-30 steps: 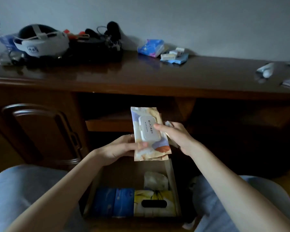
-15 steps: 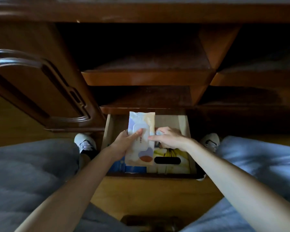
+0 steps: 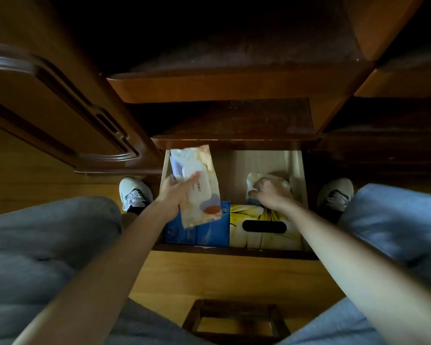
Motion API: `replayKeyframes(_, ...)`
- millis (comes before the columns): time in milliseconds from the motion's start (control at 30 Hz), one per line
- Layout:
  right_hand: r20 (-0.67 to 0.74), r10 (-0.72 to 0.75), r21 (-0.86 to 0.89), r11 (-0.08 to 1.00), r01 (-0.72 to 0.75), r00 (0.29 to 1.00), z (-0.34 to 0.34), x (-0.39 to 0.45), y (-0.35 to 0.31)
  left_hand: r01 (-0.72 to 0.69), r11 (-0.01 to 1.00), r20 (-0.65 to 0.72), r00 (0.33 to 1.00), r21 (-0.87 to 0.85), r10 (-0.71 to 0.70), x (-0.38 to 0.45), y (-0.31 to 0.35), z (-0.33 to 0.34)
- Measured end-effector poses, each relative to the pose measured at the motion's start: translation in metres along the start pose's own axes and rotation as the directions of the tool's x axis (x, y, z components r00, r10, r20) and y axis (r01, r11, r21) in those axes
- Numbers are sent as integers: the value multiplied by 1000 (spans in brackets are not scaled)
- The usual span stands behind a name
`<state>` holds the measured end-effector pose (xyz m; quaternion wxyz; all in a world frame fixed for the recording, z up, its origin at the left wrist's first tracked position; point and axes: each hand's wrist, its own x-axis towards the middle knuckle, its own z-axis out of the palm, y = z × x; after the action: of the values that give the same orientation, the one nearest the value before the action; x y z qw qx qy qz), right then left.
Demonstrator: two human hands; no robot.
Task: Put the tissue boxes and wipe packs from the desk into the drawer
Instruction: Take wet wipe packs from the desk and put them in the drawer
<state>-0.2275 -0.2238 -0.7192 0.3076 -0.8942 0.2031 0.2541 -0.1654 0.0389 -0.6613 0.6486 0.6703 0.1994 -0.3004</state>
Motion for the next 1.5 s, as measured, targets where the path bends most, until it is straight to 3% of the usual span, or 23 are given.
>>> replayKeyframes(67, 0, -5, 45, 999, 5, 1000, 6, 2, 2, -137, 980, -2, 990, 141, 139, 13, 10, 1)
replayKeyframes(100, -5, -13, 39, 999, 13, 1000, 7, 3, 2, -212, 930, 6, 976, 300, 220, 20, 16, 3)
replayKeyframes(133, -5, -23, 27, 999, 24, 1000, 7, 5, 3, -277, 819, 44, 954, 503, 296, 26, 22, 6)
replayKeyframes(200, -1, -46, 2, 999, 46, 999, 9, 7, 7, -412, 376, 262, 883, 830, 389, 40, 29, 13)
replayKeyframes(267, -18, -30, 16, 999, 30, 999, 12, 6, 10, -511, -60, 497, 792, 857, 356, 52, 30, 22)
replayKeyframes(300, -27, -9, 32, 999, 9, 1000, 13, 4, 12, -530, -172, 556, 769, 830, 315, 59, 31, 27)
replayKeyframes(333, -32, 3, 46, 999, -2, 999, 15, 3, 14, -527, -219, 570, 776, 821, 271, 67, 32, 31)
replayKeyframes(400, -34, -4, 68, 998, 6, 999, 17, 2, 17, -480, -215, 516, 841, 851, 163, 82, 34, 37)
replayKeyframes(467, -31, -14, 89, 996, 17, 999, 18, 1, 20, -435, -101, 439, 898, 895, 21, 96, 31, 36)
replayKeyframes(533, -24, -21, 100, 995, 23, 999, 19, -1, 22, -392, 3, 388, 910, 920, -148, 109, 20, 32)
replayKeyframes(633, -18, -50, 63, 997, 51, 999, 21, -3, 22, -332, 10, 319, 900, 943, -296, 120, 0, 29)
replayKeyframes(700, -11, -63, 33, 997, 63, 998, 22, -3, 21, -336, -55, 314, 917, 940, -245, 127, -10, 32)
replayKeyframes(767, 0, -60, 11, 998, 60, 998, 24, -2, 20, -337, -110, 327, 939, 935, -104, 130, -16, 34)
replayKeyframes(867, 6, -42, -24, 999, 42, 999, 28, -1, 20, -344, -72, 350, 933, 936, 83, 132, -27, 30)
replayKeyframes(1067, -164, -106, -162, 984, 79, 981, 50, -7, 17, -259, -52, 262, 964, 964, 50, 131, -46, 39)
replayKeyframes(1333, -168, -184, -167, 973, 156, 968, 54, -11, 27, -241, -93, 243, 970, 966, 14, 135, -51, 37)
replayKeyframes(1400, -177, -188, -178, 971, 156, 966, 54, -12, 27, -246, -34, 247, 969, 969, 13, 136, -53, 37)
replayKeyframes(1500, -123, -175, -149, 976, 157, 977, 51, -11, 28, -219, 219, 220, 975, 951, 23, 136, -54, 28)
